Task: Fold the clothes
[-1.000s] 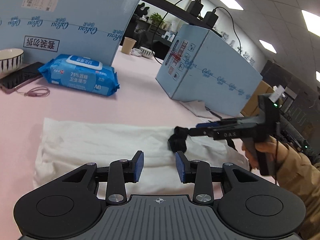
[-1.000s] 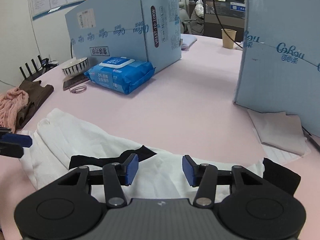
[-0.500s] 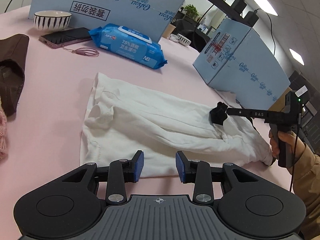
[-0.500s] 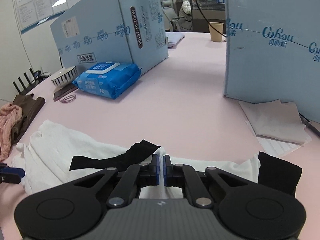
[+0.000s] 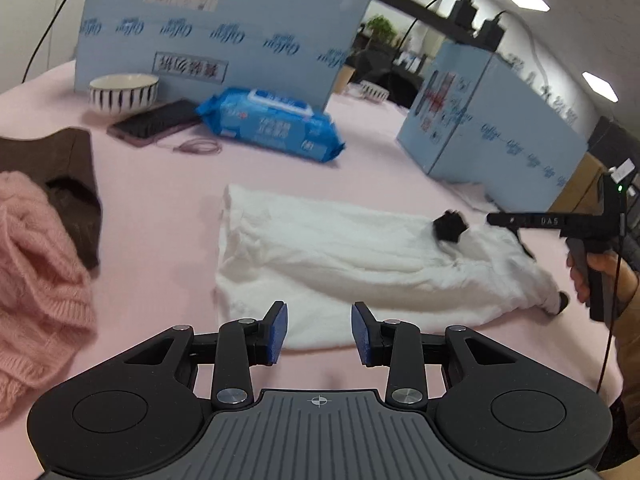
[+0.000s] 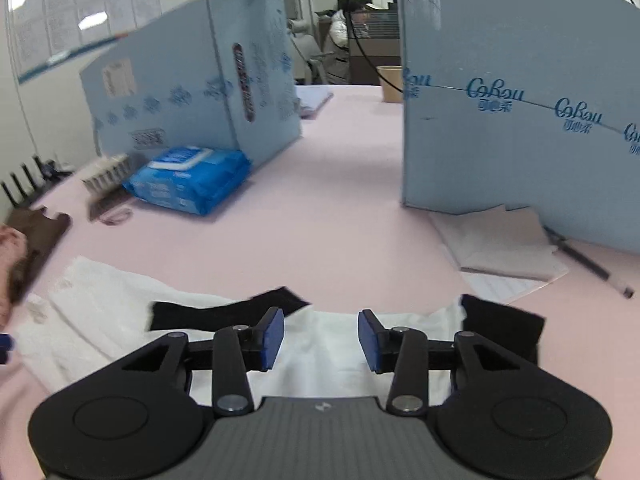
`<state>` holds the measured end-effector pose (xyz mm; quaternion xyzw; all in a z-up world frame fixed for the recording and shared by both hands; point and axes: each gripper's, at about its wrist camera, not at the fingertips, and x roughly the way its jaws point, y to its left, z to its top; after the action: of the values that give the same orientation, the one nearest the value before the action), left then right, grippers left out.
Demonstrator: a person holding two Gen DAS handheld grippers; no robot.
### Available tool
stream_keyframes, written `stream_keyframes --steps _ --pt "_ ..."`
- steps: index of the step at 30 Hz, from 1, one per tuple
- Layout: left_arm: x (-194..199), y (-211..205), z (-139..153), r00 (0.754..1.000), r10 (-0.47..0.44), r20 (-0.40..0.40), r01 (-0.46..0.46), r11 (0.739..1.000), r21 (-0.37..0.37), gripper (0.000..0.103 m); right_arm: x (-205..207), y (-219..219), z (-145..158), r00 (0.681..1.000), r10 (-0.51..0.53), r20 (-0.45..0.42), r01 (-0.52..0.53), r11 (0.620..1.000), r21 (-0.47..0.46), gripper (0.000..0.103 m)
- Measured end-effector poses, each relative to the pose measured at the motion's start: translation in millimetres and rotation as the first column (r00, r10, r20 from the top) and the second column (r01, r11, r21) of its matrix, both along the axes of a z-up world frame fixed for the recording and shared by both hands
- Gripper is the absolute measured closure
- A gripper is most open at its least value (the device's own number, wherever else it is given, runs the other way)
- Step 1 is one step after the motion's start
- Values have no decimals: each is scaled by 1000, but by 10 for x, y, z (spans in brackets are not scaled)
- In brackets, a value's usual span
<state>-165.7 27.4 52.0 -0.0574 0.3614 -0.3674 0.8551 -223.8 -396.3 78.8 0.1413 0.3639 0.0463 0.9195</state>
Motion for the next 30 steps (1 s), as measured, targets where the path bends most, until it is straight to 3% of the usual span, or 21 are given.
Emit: stream_keyframes --steps 2,5,7,9,11,13,14,17,20,22,25,27,30 --pt "96 -156 -26 1000 -18 0 18 1000 -5 66 -140 171 32 996 85 10 -85 994 74 58" --pt "287 -351 -160 999 2 -39 -2 1000 -5 65 -295 453 -75 990 137 -22 -137 991 8 57" --pt "424 -388 -293 994 73 -81 -70 997 40 66 -338 488 -136 994 100 -37 -103 992 -68 57" --pt "506 -241 -380 987 86 -135 -90 996 -27 67 -404 348 -253 998 21 -55 -27 993 -119 60" --pt "505 -108 -395 976 116 -182 -127 991 -47 73 -508 183 -295 999 -12 -41 9 998 -62 67" --pt "491 -10 -420 972 138 -190 -148 988 -37 88 -580 62 -319 998 -44 -41 42 998 -41 70" --pt "490 22 -437 971 144 -193 -154 987 -36 91 -622 -18 -347 997 -60 -41 59 998 -24 72" --pt "510 134 -483 961 150 -233 -169 983 -66 93 -673 -197 -401 996 -81 -32 84 993 86 75" --pt "512 153 -440 962 142 -231 -157 987 -45 93 -732 -312 -333 993 -110 -35 114 983 143 74" --pt "480 163 -374 969 134 -207 -143 989 -29 85 -781 -357 -265 989 -145 -26 147 979 140 59" --pt "404 258 -254 977 172 -125 -175 984 -16 65 -965 -431 -99 976 -216 26 210 968 135 51" --pt "396 348 -183 977 186 -106 -192 980 -48 55 -1046 -404 -14 979 -191 65 171 958 229 49" --pt "468 427 -109 973 211 -96 -218 973 -72 52 -937 -194 11 994 -88 67 61 941 334 48"
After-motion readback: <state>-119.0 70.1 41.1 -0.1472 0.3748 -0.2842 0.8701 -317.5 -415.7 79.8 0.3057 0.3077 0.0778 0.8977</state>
